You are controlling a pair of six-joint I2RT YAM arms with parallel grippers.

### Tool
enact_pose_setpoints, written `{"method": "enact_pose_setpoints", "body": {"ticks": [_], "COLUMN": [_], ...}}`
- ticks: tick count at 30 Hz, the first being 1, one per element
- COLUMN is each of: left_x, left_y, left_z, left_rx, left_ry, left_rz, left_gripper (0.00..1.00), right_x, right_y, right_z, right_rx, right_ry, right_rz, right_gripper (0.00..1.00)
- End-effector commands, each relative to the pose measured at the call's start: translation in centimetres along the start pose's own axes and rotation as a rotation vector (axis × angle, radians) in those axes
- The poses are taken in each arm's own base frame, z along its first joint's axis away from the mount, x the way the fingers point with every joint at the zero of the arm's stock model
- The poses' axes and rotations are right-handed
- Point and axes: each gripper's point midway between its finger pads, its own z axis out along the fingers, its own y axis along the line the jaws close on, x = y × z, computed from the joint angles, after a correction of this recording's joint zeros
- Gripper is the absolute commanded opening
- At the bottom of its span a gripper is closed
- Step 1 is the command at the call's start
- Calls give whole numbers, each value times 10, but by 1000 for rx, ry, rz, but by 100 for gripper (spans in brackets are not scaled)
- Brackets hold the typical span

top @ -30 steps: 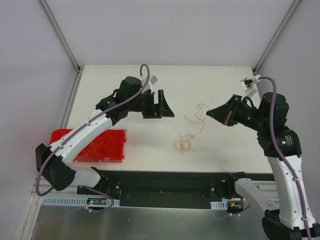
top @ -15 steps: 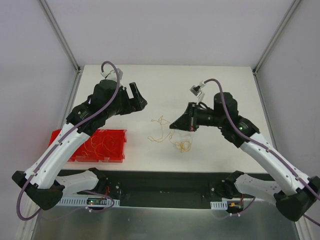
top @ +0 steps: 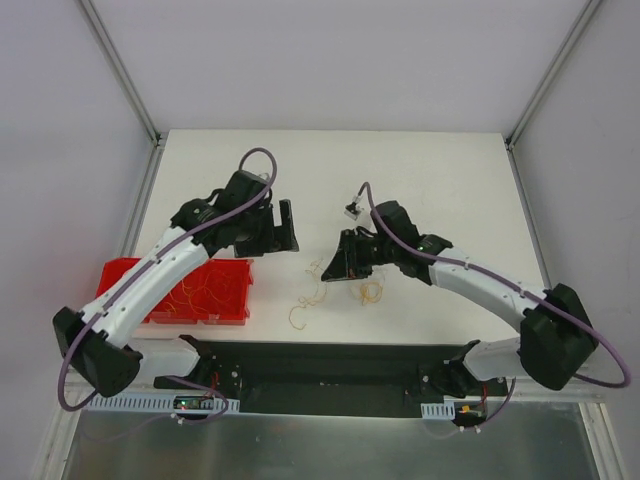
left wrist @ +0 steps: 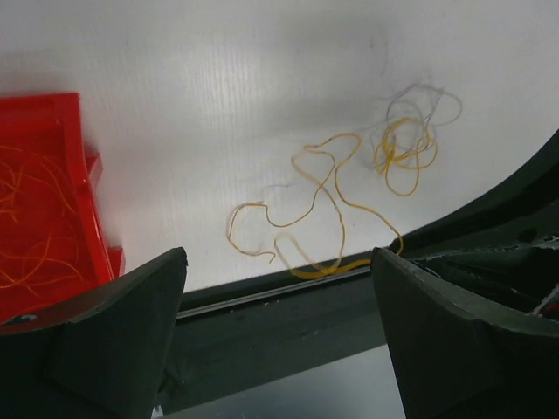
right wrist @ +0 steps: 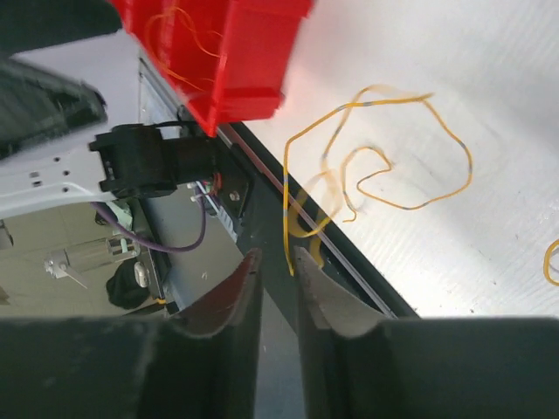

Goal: Untangle the cables

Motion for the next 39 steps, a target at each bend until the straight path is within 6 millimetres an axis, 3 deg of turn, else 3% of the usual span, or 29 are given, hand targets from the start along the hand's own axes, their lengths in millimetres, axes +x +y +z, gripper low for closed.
{"method": "enact_pose_setpoints", "body": {"ticks": [1, 4, 7, 9, 16, 21, 25, 28, 34, 37, 39], "left_x": [46, 64, 78, 84, 98, 97, 97, 91, 75, 81, 83], "left_y": [1, 2, -5, -11, -25, -40, -48, -51, -76, -83, -76], "left_z": [21, 40, 58, 69, 111, 125, 129, 124, 111, 123, 138], "left_rx": [-1, -25, -47, -61, -127, -122, -100, -73, 128, 178, 129], "left_ry": [257, 358, 449, 480, 552, 556, 544, 511, 380, 346, 343], "left_rz": [-40, -62, -32, 13, 140, 263, 443, 480, 631, 800, 944], "left_gripper": [86, 86, 85, 85, 79, 82, 82, 79, 81, 84, 84], "right_x": [8, 15, 18, 19, 7, 23, 34, 36, 33, 33, 33], "right_y": [-4, -11, -16, -24, -49, -64, -70, -74, -76, -76, -74], "right_z": [11, 1, -21, -38, -104, -131, -142, -150, -156, -157, -158], "right_rx": [2, 63, 135, 176, 219, 229, 254, 276, 300, 300, 295], "right_ry": [71, 129, 122, 102, -67, -138, -166, -189, -207, -216, -223], "right_rz": [-21, -46, -107, -129, -62, -17, -8, -8, 2, 13, 19], "right_gripper": [29, 45, 60, 65, 66, 66, 66, 66, 66, 66, 66]}}
